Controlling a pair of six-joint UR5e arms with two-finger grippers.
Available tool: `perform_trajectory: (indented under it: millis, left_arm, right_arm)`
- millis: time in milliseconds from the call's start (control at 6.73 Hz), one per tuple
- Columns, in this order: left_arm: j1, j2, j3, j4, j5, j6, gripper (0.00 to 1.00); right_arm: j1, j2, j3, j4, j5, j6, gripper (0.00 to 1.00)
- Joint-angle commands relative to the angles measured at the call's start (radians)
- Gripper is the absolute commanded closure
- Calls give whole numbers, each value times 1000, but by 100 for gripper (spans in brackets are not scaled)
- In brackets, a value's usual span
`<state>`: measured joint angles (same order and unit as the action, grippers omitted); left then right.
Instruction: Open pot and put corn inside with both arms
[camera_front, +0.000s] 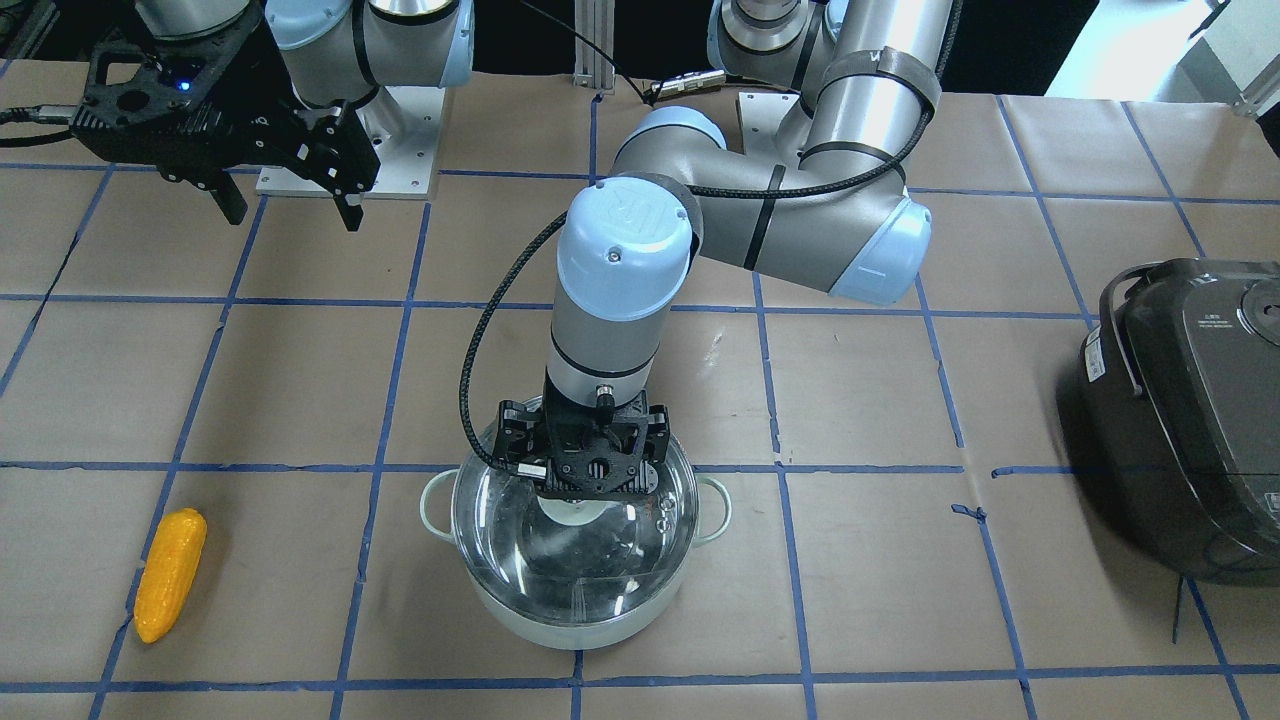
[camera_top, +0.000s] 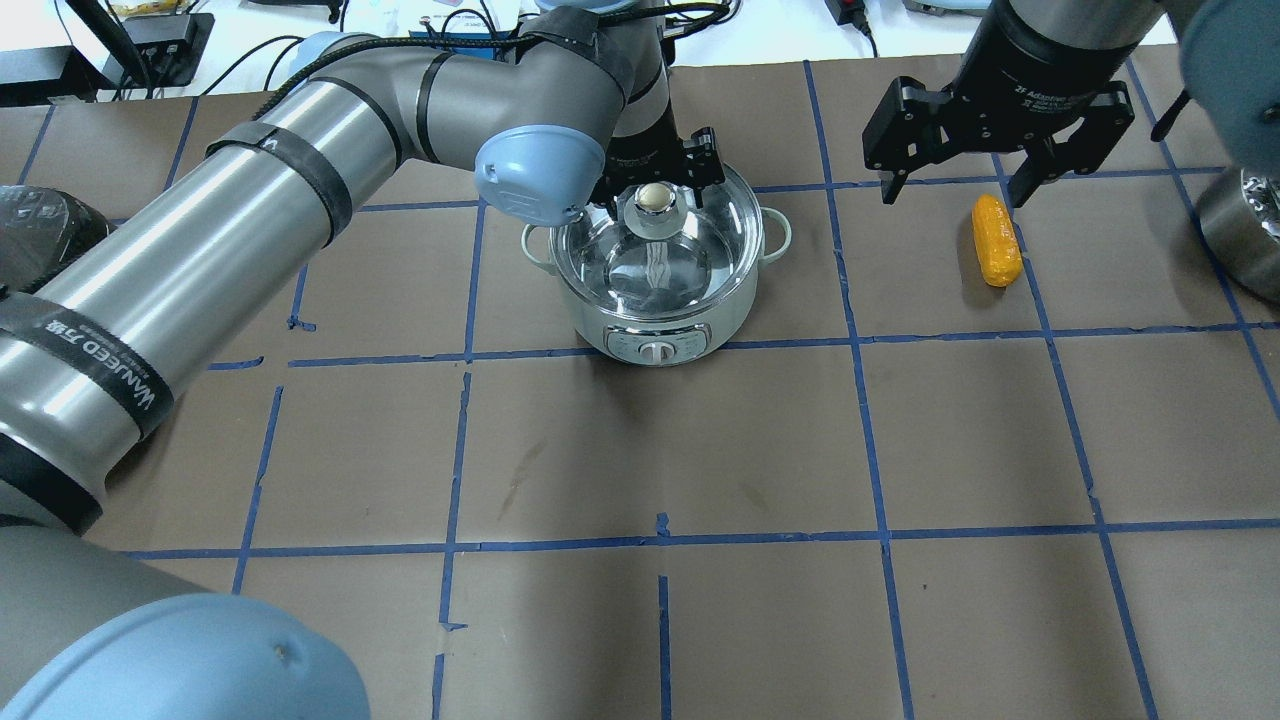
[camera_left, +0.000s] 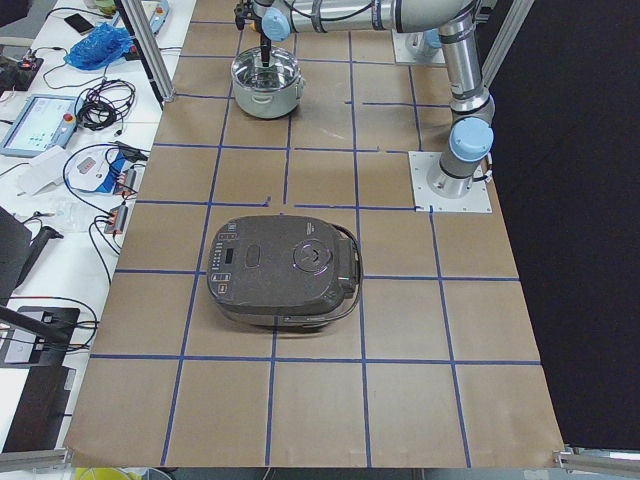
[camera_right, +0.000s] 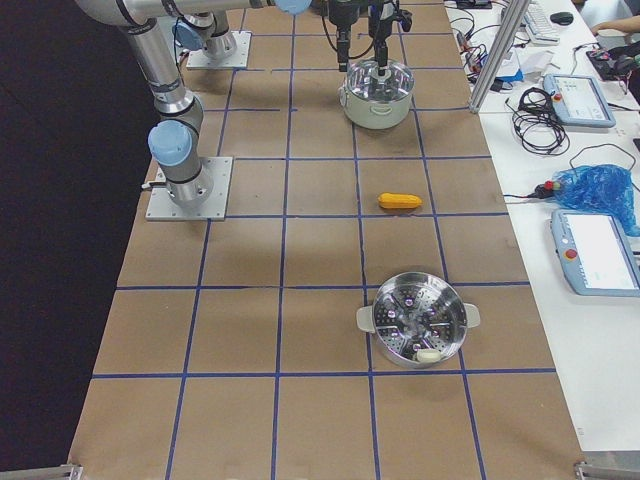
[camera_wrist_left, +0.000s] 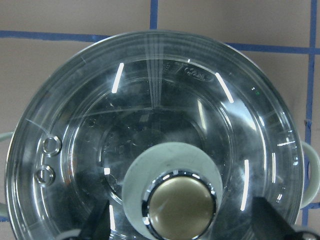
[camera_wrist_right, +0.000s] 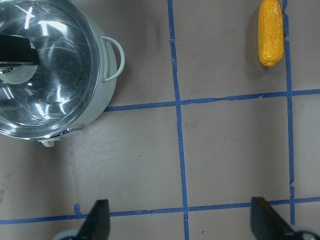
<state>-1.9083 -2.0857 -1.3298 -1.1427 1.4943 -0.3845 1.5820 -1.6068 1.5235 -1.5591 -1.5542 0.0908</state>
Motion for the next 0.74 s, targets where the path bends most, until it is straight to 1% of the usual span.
perform_trajectory:
  millis: [0,149,297,446,595]
  left_arm:
    - [0,-4,15,0,0,-1,2]
    - [0,-8,14,0,0,-1,2]
    - [0,-20,17,1,0,3,2]
    - [0,-24,15,18,1,9,5]
    - [0,-20,15,18,3,9,18]
  right_arm:
    - [-28,28,3,-7,-45,-2,0]
    - [-86,63,3,-7,-88,-5,0]
    - [-140,126,-12,-1,-87,-9,0]
    - [-151,160,1,-27,-90,-40,0]
    - [-154,245,7,-148,-96,-58,0]
